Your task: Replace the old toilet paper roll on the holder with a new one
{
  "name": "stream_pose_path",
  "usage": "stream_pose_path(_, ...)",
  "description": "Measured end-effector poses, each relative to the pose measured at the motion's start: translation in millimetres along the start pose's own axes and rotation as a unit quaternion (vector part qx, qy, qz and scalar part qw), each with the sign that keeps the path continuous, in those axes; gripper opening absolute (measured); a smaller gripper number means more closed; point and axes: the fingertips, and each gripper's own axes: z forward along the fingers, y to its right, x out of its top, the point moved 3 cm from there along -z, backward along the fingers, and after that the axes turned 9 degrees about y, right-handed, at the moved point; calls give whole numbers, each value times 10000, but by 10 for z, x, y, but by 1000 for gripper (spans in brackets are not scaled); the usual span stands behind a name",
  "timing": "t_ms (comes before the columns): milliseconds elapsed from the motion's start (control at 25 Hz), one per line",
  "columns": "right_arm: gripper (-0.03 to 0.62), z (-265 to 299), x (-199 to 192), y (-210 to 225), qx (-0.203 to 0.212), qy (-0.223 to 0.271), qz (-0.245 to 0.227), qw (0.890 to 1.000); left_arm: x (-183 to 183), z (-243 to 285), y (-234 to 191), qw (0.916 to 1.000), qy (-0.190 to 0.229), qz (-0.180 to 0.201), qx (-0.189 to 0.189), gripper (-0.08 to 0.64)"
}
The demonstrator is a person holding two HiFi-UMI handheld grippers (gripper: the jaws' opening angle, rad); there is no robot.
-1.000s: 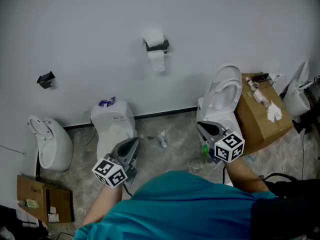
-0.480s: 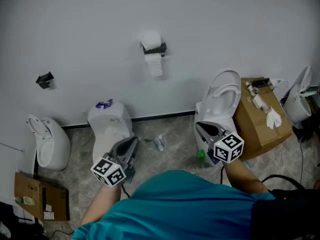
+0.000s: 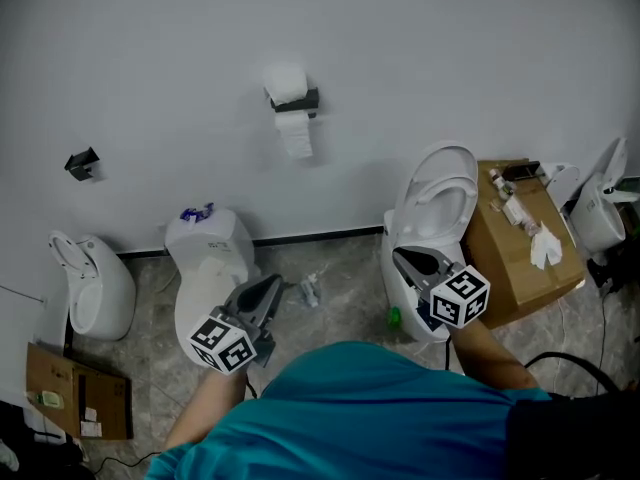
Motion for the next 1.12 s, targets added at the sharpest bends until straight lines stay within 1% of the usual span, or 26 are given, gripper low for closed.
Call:
stream_pose_path(120, 2, 85, -51, 92, 17, -30, 36, 10000, -19, 91, -103, 10000, -34, -14, 13, 8)
stream_pose_path(320, 2, 480, -58, 170, 3, -65, 13, 10000, 34, 260, -495, 9999, -51, -65, -124, 8)
stream_pose_path(480, 2, 913, -35, 192, -111, -71, -58, 9999, 142, 387, -984, 9993, -35, -104, -349, 8)
stream_pose_path(640, 2, 1459, 114, 231, -330, -9, -125, 9994, 317, 556, -1563, 9977, -113, -156, -644, 8)
stream_pose_path(800, 2, 2007, 252, 298, -524, 133, -147, 9984, 493, 712, -2112, 9955, -143, -55, -936, 8)
stream_pose_path(1000, 2, 2629, 235, 323, -600, 97, -156, 9980, 628, 799, -2721, 9944, -198, -16, -1042, 8)
stream_pose_path(1120, 2, 2875, 183, 401, -596, 10, -123, 9981, 633, 867, -2989, 9947, -209, -34, -1002, 8)
